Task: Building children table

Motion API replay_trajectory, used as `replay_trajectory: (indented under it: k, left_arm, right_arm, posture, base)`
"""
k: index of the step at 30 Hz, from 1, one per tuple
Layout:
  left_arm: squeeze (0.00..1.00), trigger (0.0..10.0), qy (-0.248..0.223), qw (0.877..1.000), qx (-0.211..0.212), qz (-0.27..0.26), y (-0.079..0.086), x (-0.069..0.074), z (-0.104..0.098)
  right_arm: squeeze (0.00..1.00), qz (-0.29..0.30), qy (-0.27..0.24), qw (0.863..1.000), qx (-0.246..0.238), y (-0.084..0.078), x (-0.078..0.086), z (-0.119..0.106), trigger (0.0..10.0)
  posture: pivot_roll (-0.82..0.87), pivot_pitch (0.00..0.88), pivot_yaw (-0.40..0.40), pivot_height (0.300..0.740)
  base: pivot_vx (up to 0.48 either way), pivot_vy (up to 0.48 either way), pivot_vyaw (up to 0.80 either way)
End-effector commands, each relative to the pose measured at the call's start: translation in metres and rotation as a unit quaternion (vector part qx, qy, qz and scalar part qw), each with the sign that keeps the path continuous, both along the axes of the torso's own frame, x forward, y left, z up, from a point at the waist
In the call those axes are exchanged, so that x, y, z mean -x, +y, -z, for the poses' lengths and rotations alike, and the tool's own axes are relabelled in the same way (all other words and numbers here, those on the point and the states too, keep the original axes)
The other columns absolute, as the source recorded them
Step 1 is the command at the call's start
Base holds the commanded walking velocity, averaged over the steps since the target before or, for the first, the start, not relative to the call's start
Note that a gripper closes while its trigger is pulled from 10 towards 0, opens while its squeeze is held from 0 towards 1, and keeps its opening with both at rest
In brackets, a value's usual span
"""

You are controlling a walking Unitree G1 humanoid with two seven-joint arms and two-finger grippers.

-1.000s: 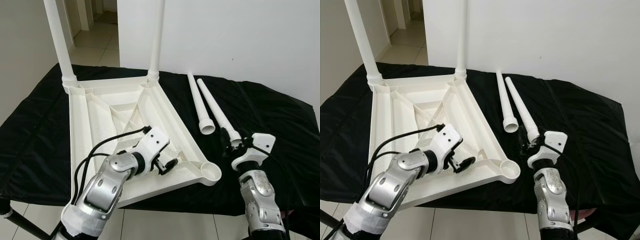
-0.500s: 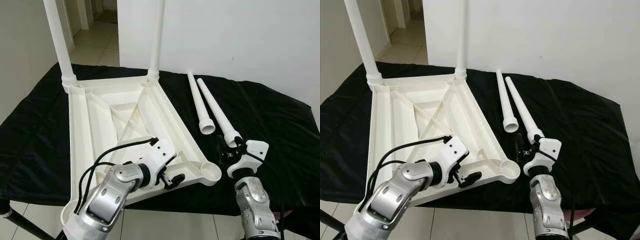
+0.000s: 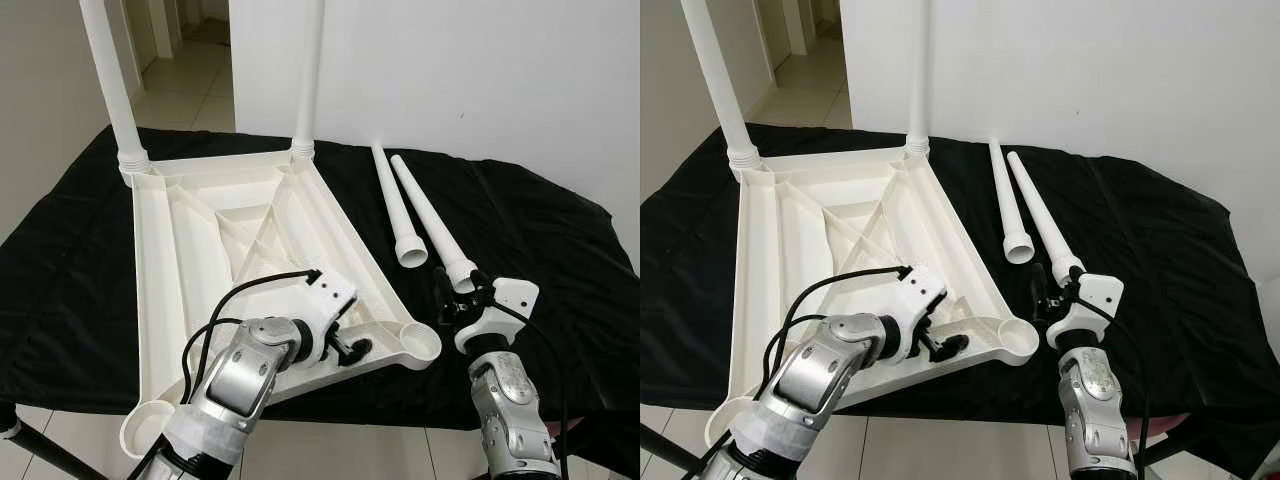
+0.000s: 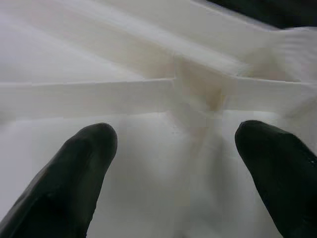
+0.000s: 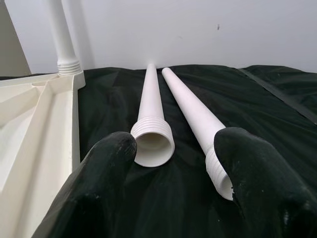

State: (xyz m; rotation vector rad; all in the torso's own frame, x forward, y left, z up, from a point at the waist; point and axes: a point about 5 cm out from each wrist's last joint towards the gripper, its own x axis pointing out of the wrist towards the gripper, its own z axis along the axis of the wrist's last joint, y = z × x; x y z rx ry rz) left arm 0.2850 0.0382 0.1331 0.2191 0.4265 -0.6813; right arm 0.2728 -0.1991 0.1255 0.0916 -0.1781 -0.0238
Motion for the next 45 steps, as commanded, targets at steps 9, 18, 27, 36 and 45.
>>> replay_trajectory:
  k: [9, 18, 27, 36, 45]
  left_arm:
    - [0.00, 10.0, -0.019, 0.998, -0.050, -0.045, 0.006, -0.007, 0.007]
    - [0.00, 10.0, -0.025, 0.997, -0.056, -0.041, 0.006, -0.006, 0.007]
    - [0.00, 3.3, -0.031, 0.997, -0.057, -0.037, 0.003, -0.006, 0.006]
    - [0.00, 0.0, -0.051, 0.997, -0.053, -0.033, 0.001, -0.010, 0.005]
    - [0.00, 4.7, -0.070, 0.994, -0.060, -0.052, 0.007, -0.026, -0.002]
  right_arm:
    - [0.00, 0.005, -0.002, 1.000, -0.003, -0.001, -0.002, -0.003, 10.0]
    - [0.00, 0.007, 0.000, 1.000, -0.003, -0.001, -0.002, -0.002, 10.0]
    - [0.00, 0.010, -0.001, 1.000, -0.005, -0.001, -0.003, -0.002, 10.0]
    - [0.00, 0.009, -0.002, 1.000, -0.005, -0.001, -0.004, -0.003, 10.0]
    - [0.00, 0.009, -0.004, 1.000, -0.005, -0.001, -0.007, -0.005, 10.0]
  posture:
    - [-0.05, 0.000, -0.083, 0.740]
    - [-0.05, 0.000, -0.082, 0.740]
    - [-0.05, 0.000, -0.074, 0.740]
    - [-0.06, 0.000, -0.074, 0.740]
    - [-0.07, 0.000, -0.074, 0.740]
  base:
    - [0.000, 0.000, 0.00]
    - [0.000, 0.000, 0.00]
    - [0.000, 0.000, 0.00]
    - [0.000, 0.000, 0.00]
    - [0.000, 0.000, 0.00]
